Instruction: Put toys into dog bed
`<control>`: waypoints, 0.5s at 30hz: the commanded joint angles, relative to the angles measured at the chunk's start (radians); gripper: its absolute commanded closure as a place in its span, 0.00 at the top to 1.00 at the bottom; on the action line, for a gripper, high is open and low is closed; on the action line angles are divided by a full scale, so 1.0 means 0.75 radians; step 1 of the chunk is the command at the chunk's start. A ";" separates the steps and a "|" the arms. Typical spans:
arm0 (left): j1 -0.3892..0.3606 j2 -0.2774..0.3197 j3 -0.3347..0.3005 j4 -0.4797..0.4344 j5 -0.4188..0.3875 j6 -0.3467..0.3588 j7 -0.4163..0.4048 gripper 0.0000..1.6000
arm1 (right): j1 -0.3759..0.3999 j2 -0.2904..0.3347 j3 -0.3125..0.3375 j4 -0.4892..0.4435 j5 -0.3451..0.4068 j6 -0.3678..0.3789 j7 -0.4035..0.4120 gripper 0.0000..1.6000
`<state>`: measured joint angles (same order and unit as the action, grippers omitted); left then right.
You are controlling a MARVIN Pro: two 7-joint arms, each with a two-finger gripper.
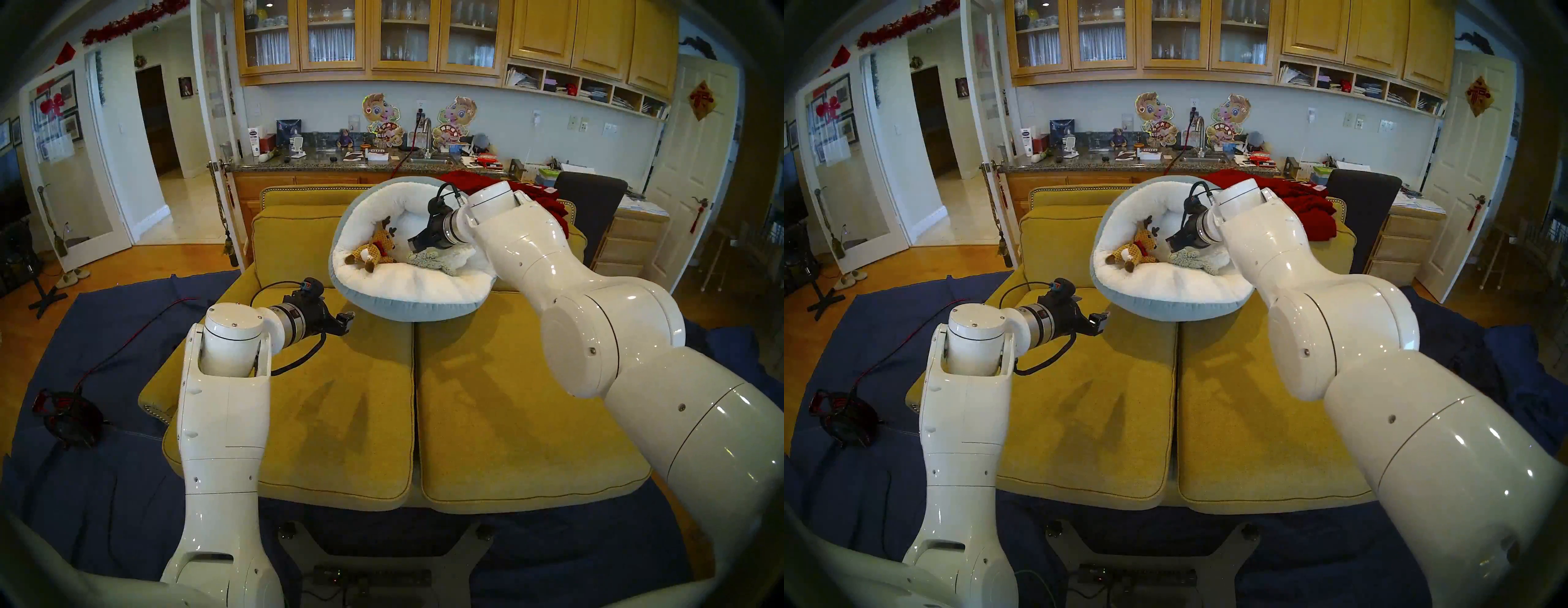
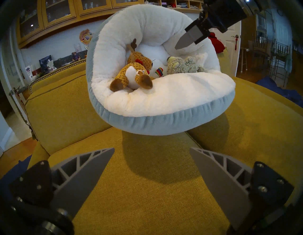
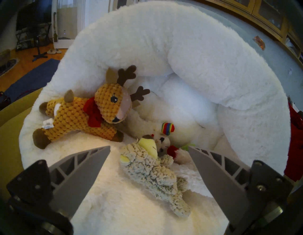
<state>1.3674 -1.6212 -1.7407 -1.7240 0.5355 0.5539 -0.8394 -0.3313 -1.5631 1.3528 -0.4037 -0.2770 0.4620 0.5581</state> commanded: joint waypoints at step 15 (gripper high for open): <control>-0.046 -0.001 0.000 -0.038 -0.007 -0.008 0.002 1.00 | -0.058 0.175 0.013 -0.325 0.007 0.028 0.232 1.00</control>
<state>1.3671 -1.6212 -1.7407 -1.7245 0.5355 0.5539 -0.8394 -0.3629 -1.4784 1.3548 -0.5510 -0.2732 0.4557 0.7013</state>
